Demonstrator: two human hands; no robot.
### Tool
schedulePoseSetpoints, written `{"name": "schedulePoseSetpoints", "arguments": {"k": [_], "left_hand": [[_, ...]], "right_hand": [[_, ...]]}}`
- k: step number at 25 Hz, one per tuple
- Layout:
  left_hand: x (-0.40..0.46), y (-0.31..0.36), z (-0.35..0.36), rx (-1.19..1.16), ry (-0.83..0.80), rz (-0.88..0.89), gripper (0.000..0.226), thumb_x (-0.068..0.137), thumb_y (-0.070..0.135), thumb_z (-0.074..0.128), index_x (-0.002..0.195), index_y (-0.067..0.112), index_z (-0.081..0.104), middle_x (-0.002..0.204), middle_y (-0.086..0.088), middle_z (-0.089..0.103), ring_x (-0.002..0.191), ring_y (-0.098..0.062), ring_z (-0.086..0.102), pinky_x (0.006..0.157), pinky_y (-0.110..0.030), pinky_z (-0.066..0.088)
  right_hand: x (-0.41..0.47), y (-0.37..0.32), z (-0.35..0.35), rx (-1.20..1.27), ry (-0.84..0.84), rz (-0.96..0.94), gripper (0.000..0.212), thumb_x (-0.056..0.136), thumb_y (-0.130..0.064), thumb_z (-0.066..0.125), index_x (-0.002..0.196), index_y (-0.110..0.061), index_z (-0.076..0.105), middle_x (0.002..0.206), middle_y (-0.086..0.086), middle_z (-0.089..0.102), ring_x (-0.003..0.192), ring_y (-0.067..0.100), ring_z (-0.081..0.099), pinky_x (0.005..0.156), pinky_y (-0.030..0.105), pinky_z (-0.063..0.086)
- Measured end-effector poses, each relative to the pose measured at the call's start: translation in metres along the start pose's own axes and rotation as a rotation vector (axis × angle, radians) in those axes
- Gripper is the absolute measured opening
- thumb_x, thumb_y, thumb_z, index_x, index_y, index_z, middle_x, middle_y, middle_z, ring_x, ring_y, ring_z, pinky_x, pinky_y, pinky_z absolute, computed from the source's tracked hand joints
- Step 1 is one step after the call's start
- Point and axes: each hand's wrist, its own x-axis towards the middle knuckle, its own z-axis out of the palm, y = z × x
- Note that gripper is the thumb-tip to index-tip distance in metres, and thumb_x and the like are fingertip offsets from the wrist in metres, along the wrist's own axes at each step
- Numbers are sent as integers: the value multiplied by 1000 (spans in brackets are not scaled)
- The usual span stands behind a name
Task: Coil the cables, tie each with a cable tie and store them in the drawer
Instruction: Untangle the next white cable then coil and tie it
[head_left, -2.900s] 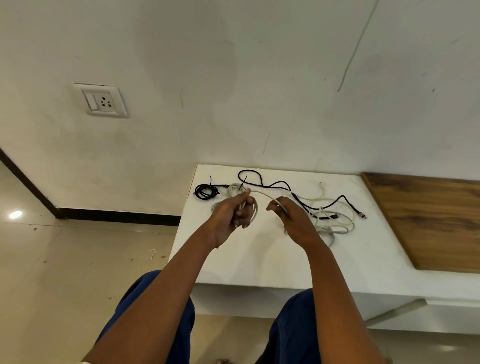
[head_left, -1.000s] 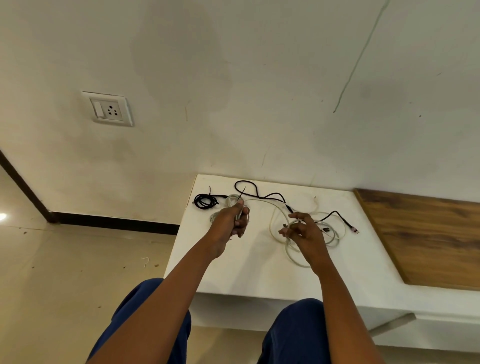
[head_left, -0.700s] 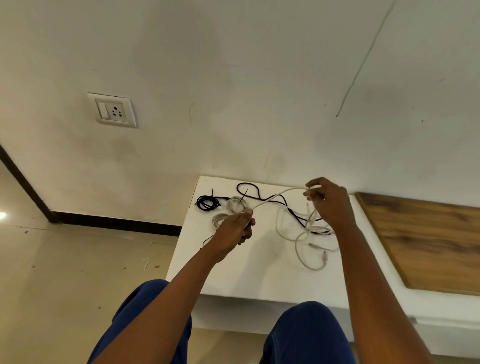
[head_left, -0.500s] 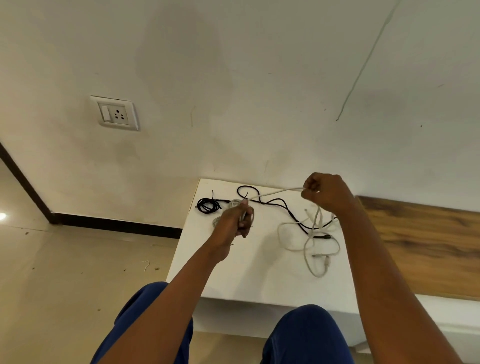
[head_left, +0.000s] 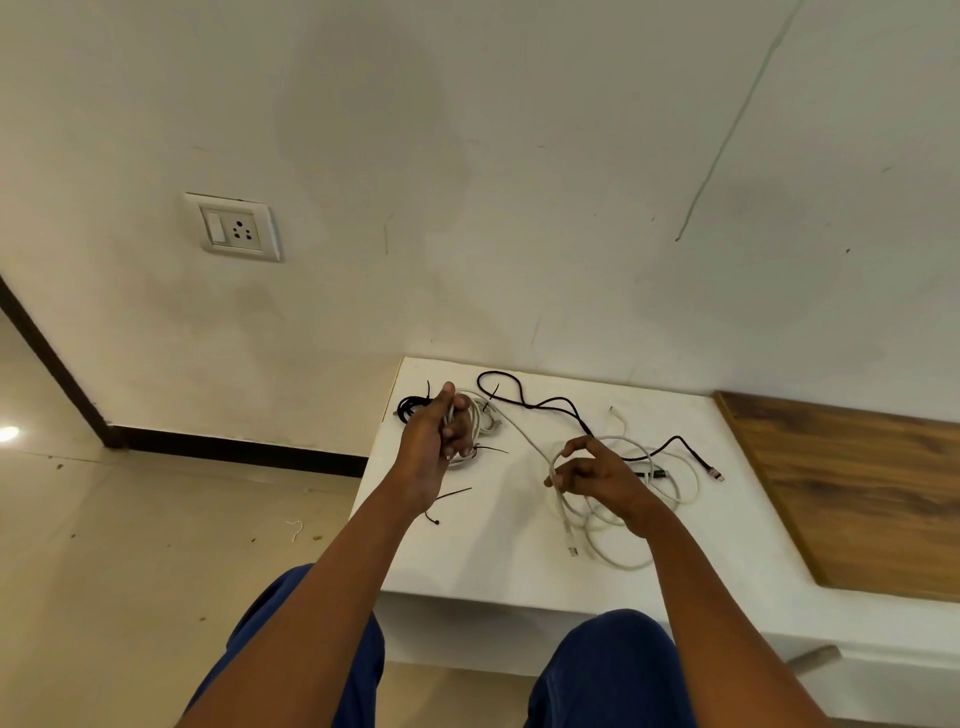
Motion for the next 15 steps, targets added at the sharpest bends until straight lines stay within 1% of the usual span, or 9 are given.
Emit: {"name": "schedulePoseSetpoints", "arguments": {"k": [2, 4, 6, 8, 9, 11, 13, 15], "left_hand": [[1, -1, -1, -12, 35, 5, 36, 101, 35, 37, 71, 18, 47, 45, 9, 28, 38, -7, 21, 41, -18, 25], [3, 0, -2, -28, 68, 16, 35, 101, 34, 37, 72, 17, 48, 44, 9, 29, 37, -8, 21, 41, -18, 27], [3, 0, -3, -5, 81, 21, 36, 101, 34, 37, 72, 17, 48, 44, 9, 29, 38, -8, 21, 44, -20, 26], [2, -1, -2, 39, 60, 25, 36, 101, 34, 35, 72, 17, 46, 45, 9, 29, 39, -8, 21, 48, -23, 21], [2, -1, -2, 55, 50, 29, 36, 101, 34, 34, 72, 18, 46, 46, 9, 29, 39, -8, 20, 48, -23, 20], [2, -1, -1, 77, 45, 32, 36, 102, 33, 34, 72, 17, 45, 46, 9, 28, 39, -8, 21, 48, -23, 20], [1, -3, 0, 106, 45, 24, 36, 102, 33, 34, 72, 17, 46, 46, 8, 28, 39, -8, 22, 48, -23, 23], [-1, -6, 2, 139, 34, 5, 36, 101, 34, 35, 72, 16, 46, 47, 7, 29, 39, -8, 23, 45, -21, 26]], "right_hand": [[-3, 6, 0, -43, -28, 35, 31, 80, 12, 62, 99, -10, 48, 80, 8, 68, 84, 19, 69, 75, 19, 52], [-5, 11, -1, -118, -21, 50, 34, 77, 11, 65, 100, -9, 50, 76, 6, 66, 77, 19, 68, 74, 21, 52], [-6, 14, -4, -133, 57, 39, 32, 76, 12, 64, 100, -7, 54, 75, 7, 66, 68, 19, 67, 68, 23, 52], [-4, 16, -7, -181, 173, 10, 24, 78, 6, 68, 97, -7, 61, 73, 5, 67, 64, 20, 67, 66, 26, 52], [-3, 16, -8, -252, 217, 14, 17, 79, -1, 71, 93, -10, 65, 72, 3, 68, 64, 19, 67, 63, 26, 52], [-1, 17, -6, -360, 238, 81, 4, 86, -14, 66, 84, -16, 64, 69, 2, 70, 63, 18, 65, 58, 26, 50], [3, 18, -1, -314, 227, 141, 10, 94, -17, 55, 84, -14, 55, 65, 1, 67, 62, 20, 58, 57, 25, 43], [4, 18, 3, -124, 256, 162, 10, 96, -13, 47, 88, -11, 51, 65, -1, 55, 64, 17, 49, 61, 24, 39]]}}
